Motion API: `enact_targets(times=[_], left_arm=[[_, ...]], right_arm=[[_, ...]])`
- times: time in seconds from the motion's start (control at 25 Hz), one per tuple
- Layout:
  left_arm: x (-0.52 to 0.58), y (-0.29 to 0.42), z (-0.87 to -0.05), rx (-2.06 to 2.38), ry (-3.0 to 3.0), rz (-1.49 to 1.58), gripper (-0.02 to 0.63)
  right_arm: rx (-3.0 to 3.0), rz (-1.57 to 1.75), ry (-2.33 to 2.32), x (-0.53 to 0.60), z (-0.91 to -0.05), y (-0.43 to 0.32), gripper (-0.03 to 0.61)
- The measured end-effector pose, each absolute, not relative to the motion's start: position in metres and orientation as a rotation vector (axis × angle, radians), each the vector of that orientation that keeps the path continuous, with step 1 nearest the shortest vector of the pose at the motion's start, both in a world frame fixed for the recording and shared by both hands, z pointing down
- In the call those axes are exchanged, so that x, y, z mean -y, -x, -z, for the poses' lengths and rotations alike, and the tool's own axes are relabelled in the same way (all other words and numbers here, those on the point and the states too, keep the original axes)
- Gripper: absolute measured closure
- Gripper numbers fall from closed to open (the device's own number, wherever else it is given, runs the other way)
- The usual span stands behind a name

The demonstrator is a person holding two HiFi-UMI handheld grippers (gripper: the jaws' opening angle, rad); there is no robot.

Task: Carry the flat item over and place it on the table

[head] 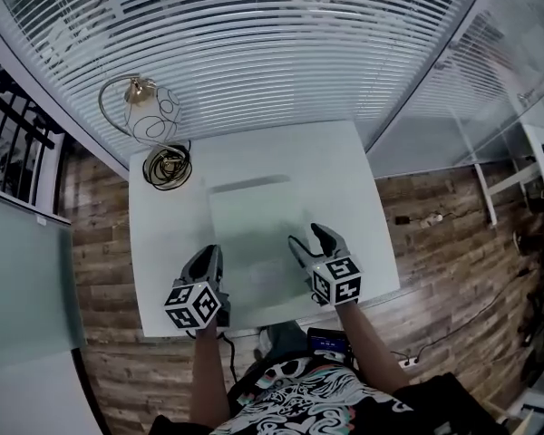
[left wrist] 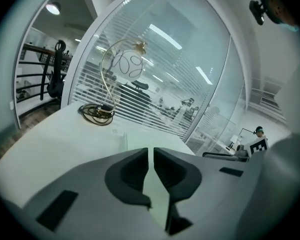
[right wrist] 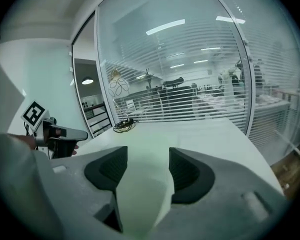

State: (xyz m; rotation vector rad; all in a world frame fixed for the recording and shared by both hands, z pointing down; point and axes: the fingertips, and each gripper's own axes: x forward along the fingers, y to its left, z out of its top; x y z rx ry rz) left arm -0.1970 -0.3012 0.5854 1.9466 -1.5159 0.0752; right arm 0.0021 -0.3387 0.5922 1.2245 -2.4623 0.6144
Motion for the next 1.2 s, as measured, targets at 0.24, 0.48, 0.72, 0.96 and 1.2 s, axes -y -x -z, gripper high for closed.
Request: enact_targets(times=[0.24,0.48,0.72,0.96,1.2], left_arm=[[0.297,0.189,-0.556,1.489,-2.0,-0.017,0.6],[0.285,0.183,-0.543,1.516,-2.028,-0.054,0.606],[0.266,0.175,-0.509,1.516,-2.108,0.052,0.606],[0.24,0.172,-0.491,1.537,-2.173,0.053,0.607],[0.212,0.171,-0.475,1.572,-2.223,0.051,0.607]], right_arm=[[2.488,-0.583,-1.238,0.318,-0.574,0.003,0.484],[2.387,-0.388,-1.376,0.31,-0.557,-0.012,0.572],[2.427,-0.313,-1.457,0.287,-0.524,-0.013,0.572],[2.457,-0.271,-1.475,0.257,-0.506,-0.014,0.572],[2.477,-0.264,-1.506,0.228,-0.497,-0.018,0.572]])
